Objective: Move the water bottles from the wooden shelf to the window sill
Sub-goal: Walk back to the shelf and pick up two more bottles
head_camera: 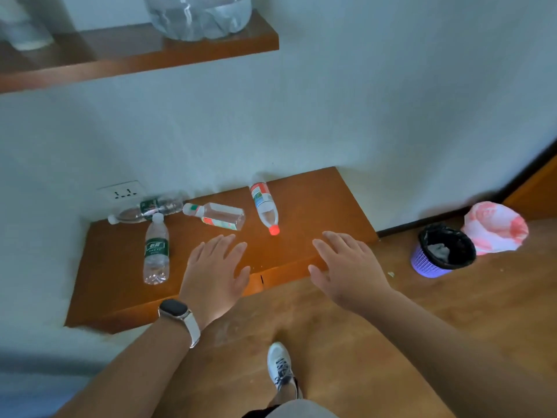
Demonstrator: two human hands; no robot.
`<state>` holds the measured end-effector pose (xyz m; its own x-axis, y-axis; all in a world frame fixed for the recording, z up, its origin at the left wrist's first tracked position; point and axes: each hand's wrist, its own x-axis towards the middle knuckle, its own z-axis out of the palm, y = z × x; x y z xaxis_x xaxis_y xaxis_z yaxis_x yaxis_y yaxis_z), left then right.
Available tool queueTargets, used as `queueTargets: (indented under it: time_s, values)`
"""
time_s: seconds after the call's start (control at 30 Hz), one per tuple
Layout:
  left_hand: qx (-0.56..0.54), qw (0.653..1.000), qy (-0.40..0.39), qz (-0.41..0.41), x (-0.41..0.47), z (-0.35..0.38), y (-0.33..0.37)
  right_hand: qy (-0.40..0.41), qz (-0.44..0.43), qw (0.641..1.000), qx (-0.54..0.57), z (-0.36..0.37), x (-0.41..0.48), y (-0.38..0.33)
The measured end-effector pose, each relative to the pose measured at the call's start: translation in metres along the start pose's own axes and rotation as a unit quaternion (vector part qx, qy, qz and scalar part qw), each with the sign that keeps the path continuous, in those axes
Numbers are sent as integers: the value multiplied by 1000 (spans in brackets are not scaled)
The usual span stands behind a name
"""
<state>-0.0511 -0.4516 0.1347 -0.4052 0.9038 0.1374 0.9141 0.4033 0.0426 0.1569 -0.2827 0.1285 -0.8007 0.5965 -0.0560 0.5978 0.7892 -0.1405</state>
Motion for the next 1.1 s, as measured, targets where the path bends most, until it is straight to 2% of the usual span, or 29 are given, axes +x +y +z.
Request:
queueTargets:
  time_s: [0.2,0.6,0.77,0.87,1.0,1.03,1.1]
  values:
    - [-33,999,-15,-23,63,23,-20,-18,-18,999,-22,-8,71,8]
    - [-87,994,35,-61,135,74,-74,-11,-55,997,-58,14,184,-11]
    - [-115,987,37,-109,145,99,-88,-24,-83,995,-57,35,223,-1]
    - [-116,981,7,-155,149,108,-87,-40,-83,995,-49,52,243,0]
    - [-146,950,-49,-271,161,114,-79,-95,-78,992,-2,71,274,6]
    - [-174,934,-49,-307,165,115,-76,-104,-68,992,16,75,283,7]
    - [-259,881,-45,-394,175,117,-71,-126,-42,989,68,83,299,9]
